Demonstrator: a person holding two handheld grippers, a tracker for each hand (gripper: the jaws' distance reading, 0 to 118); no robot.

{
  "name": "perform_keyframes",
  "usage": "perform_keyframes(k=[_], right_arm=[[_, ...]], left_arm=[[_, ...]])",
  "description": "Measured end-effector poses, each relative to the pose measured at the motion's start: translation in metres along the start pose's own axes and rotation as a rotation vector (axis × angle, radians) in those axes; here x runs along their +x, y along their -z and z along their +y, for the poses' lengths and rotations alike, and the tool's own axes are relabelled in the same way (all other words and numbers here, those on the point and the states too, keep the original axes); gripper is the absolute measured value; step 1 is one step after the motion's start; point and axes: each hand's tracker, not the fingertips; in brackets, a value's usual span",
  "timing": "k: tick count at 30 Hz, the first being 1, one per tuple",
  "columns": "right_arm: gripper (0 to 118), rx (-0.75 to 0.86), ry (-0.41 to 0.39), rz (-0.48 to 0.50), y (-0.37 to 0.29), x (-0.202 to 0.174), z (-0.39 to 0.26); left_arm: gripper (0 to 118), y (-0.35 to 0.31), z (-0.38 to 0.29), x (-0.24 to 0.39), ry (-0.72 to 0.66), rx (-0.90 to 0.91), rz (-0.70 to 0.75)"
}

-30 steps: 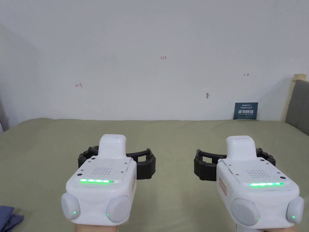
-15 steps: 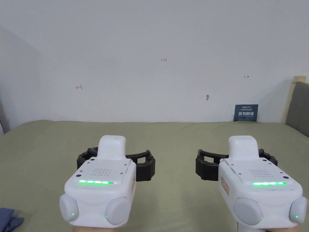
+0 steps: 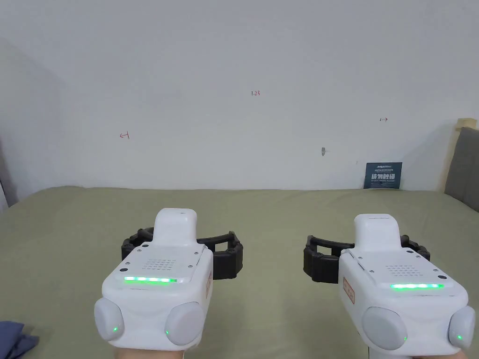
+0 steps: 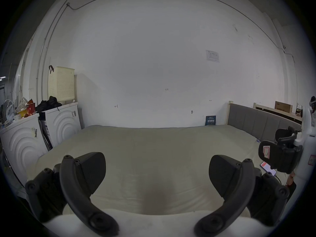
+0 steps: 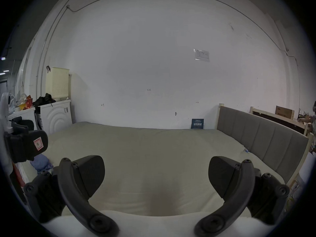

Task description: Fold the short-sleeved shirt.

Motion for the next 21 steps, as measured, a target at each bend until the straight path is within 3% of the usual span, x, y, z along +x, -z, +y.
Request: perform_keyframes(k=[21], right_arm=[[118, 0.019, -0.016, -0.002, -0.0031, -0.0004, 0.0031]], left_arm=[[118, -0.0051, 0.0025, -0.0009, 0.004, 0.001, -0.001]])
